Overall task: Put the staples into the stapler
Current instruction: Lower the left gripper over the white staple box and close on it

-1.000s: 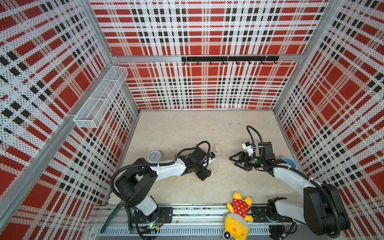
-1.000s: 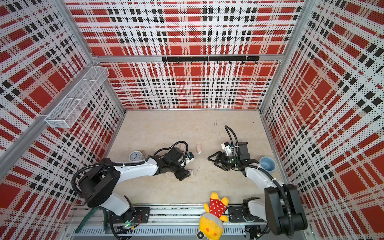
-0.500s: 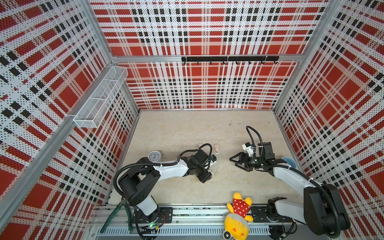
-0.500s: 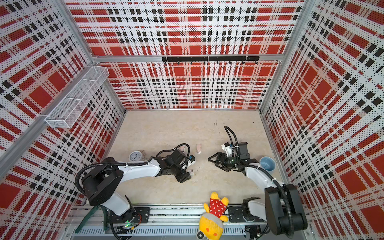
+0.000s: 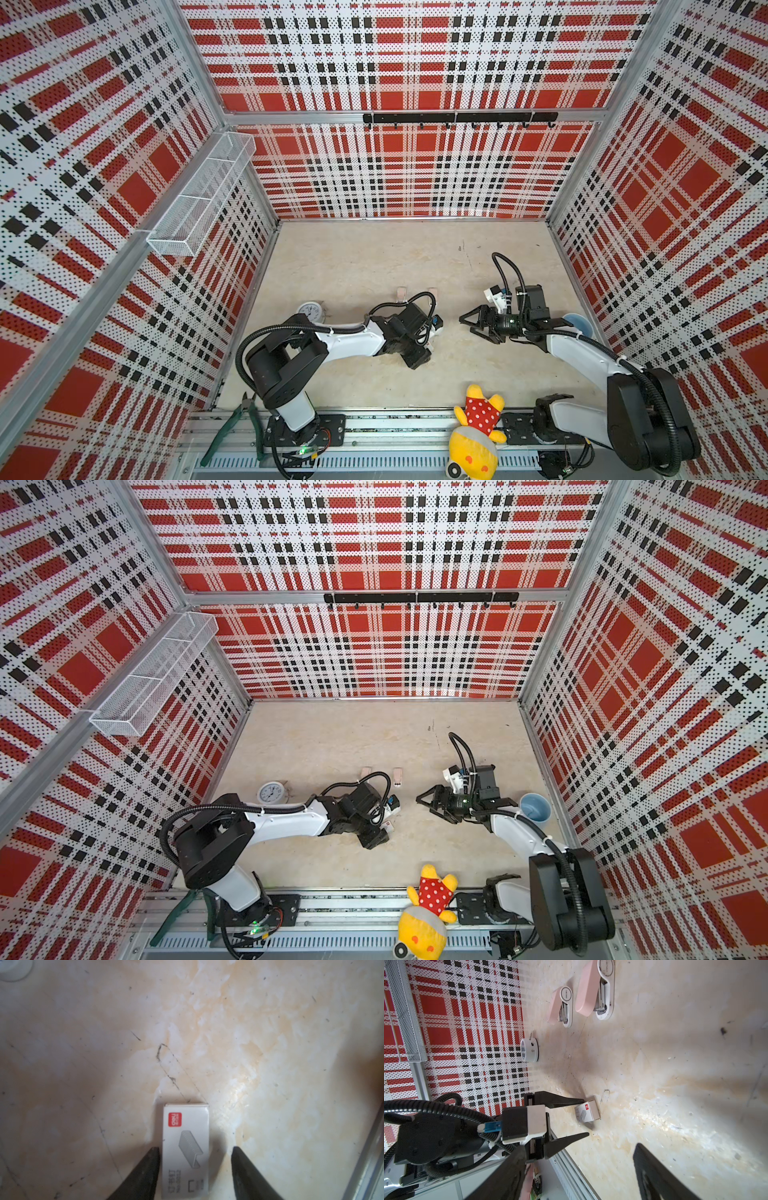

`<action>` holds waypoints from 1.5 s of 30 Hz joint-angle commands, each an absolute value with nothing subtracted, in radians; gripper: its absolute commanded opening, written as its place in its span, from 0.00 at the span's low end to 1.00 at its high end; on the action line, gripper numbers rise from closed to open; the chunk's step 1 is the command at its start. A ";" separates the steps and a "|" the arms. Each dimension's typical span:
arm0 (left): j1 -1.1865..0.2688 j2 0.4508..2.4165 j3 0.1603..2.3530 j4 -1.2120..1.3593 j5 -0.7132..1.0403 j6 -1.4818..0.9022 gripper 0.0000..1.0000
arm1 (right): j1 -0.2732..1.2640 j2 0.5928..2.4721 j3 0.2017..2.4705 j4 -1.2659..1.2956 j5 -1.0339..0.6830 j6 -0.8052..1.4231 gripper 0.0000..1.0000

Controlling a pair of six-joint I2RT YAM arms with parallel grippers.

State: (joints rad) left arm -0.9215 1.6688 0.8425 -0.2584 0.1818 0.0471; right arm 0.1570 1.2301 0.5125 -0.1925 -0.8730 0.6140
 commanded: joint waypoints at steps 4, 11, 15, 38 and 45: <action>-0.914 1.667 0.883 -0.331 0.155 0.040 0.57 | 0.160 1.262 0.482 -0.140 -0.901 0.592 0.76; -0.926 1.677 0.873 -0.332 0.154 0.053 0.49 | 0.160 1.276 0.475 -0.117 -0.904 0.598 0.74; -0.927 1.691 0.880 -0.328 0.141 0.057 0.49 | 0.160 1.275 0.476 -0.122 -0.899 0.593 0.74; -0.911 1.819 1.043 -0.324 0.075 0.206 0.33 | 0.111 1.281 0.469 -0.162 -0.887 0.583 0.73; -0.884 1.878 1.109 -0.357 0.117 0.246 0.43 | 0.097 1.289 0.468 -0.137 -0.883 0.584 0.72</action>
